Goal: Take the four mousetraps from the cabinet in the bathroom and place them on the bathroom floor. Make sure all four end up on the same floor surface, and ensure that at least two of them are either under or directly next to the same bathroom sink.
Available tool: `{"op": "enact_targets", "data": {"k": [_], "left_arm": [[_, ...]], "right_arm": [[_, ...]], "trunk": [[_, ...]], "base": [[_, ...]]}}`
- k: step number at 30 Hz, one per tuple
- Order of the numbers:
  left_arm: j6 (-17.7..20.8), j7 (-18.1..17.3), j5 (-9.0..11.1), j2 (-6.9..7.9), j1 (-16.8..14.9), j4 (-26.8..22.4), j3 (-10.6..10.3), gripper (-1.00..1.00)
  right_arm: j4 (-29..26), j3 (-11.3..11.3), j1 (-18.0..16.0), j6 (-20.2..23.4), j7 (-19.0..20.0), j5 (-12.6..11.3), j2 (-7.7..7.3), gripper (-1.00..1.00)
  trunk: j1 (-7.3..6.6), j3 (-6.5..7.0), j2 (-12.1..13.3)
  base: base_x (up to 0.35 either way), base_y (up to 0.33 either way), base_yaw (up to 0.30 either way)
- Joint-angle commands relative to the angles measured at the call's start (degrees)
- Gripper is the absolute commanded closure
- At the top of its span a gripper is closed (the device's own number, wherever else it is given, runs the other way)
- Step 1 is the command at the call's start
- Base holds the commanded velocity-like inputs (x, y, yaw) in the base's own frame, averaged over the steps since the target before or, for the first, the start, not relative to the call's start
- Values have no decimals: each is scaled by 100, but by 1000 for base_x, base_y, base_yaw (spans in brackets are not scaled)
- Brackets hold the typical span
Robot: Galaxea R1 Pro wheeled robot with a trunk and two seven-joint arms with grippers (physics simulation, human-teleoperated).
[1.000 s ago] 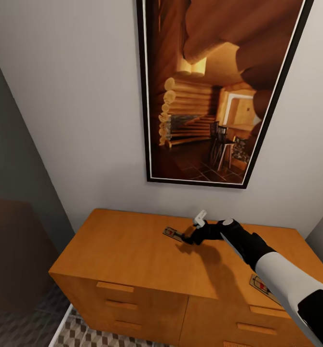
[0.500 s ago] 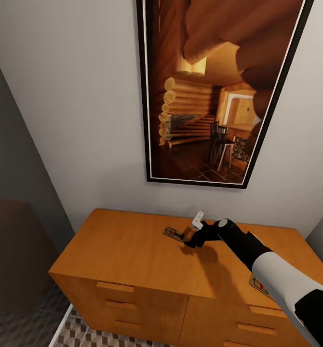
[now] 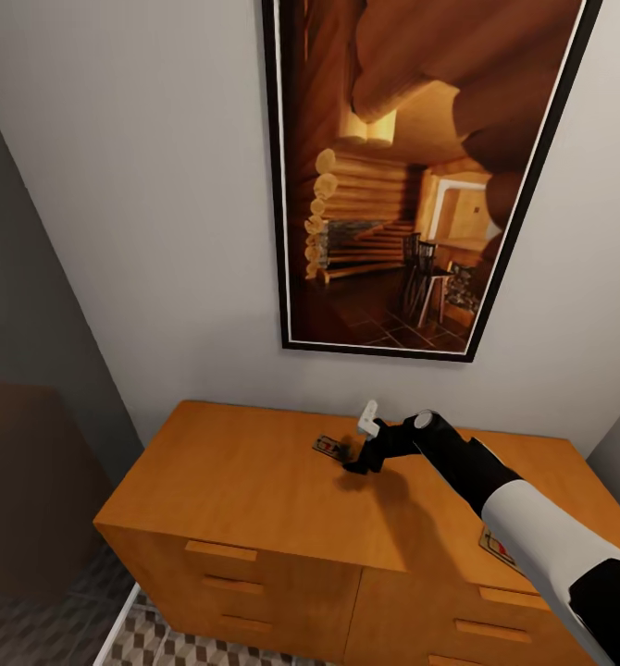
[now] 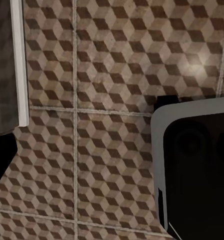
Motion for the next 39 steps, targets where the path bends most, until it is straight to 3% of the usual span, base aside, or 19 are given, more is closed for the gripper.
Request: {"op": "enact_targets", "data": {"k": [1, 10, 17, 24, 30, 39], "left_arm": [[-31, -5, 38, -4, -8, 18, -48, -100], [-31, -5, 38, -9, -8, 18, -52, -100], [-31, -5, 38, -12, -8, 18, -51, -100], [-31, -5, 38, -30, -8, 18, -50, -100], [-25, -5, 38, -45, -8, 18, -48, -100], [-23, -5, 38, -48, -8, 18, -48, -100]], "right_arm": [[-39, 11, -5, 22, 39, 31, -5, -100], [-271, -6, -5, 2, 198, 24, -13, -100], [-308, -16, -5, -385, 287, -29, -31, -100], [-313, -50, -5, -572, 924, -112, -60, -100], [-310, -123, -5, -757, 1200, -380, -101, -100], [-305, -189, -5, -1007, 1271, -1051, -243, -100]], "trunk": [[4, -12, -12], [4, -12, -12], [4, -12, -12], [4, -12, -12], [4, -12, -12], [4, -12, -12]], "base": [[0, 0, 0], [0, 0, 0], [0, 0, 0], [0, 0, 0], [0, 0, 0], [0, 0, 0]]}}
